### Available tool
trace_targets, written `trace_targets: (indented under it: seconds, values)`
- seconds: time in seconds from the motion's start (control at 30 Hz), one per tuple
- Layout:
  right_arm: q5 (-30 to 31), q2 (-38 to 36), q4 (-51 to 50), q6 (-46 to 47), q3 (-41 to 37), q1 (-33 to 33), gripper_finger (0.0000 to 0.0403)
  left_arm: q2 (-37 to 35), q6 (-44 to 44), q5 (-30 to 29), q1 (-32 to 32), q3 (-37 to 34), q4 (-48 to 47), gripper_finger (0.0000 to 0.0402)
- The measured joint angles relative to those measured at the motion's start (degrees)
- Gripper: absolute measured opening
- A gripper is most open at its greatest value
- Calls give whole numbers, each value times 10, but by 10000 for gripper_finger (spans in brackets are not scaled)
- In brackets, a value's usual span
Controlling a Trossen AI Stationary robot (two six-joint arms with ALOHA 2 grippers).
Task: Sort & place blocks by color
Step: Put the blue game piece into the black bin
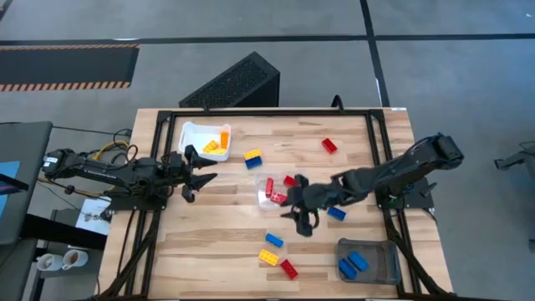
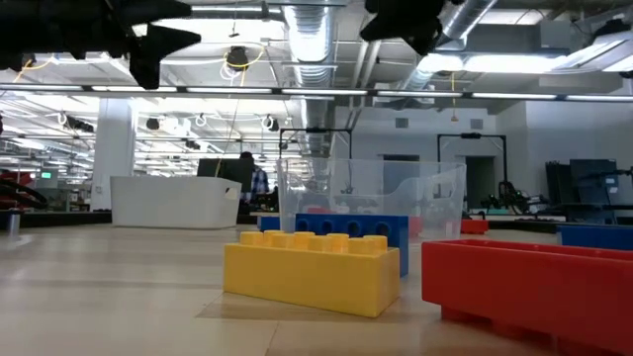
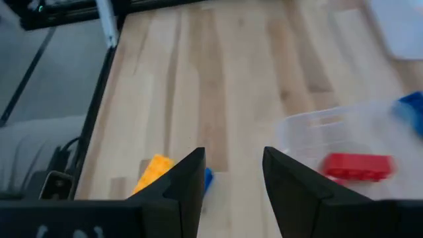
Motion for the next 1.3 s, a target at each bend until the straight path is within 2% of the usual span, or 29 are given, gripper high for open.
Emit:
trace_targets:
  seconds: [0.1, 0.2, 0.3, 0.5, 0.63, 0.73, 0.93, 1.1, 1.3]
  values:
    - [0, 24, 18, 8, 7, 20, 173, 3, 2, 63, -17, 0, 45, 196]
    - [0, 51, 12, 13, 18, 38, 173, 9, 1, 78, -51, 0, 89, 192]
    - [0, 78, 18, 15, 39, 53, 173, 21, 8, 62, -89, 0, 103, 186]
    - [-8, 128, 11, 47, 76, 70, 173, 81, 18, -15, -157, 0, 147, 176]
    - [-15, 163, 14, 72, 96, 79, 173, 133, 37, -18, -187, 0, 213, 174]
    - [-24, 192, 7, 90, 106, 88, 173, 156, 52, -17, -198, 8, 257, 173]
    - [-27, 228, -4, 93, 127, 105, 173, 179, 63, -15, -205, 20, 264, 173]
    - [-22, 230, -4, 89, 129, 108, 173, 195, 62, -15, -205, 20, 258, 173]
    - [-45, 230, -20, 96, 129, 99, 173, 211, -2, -30, -205, 20, 257, 173]
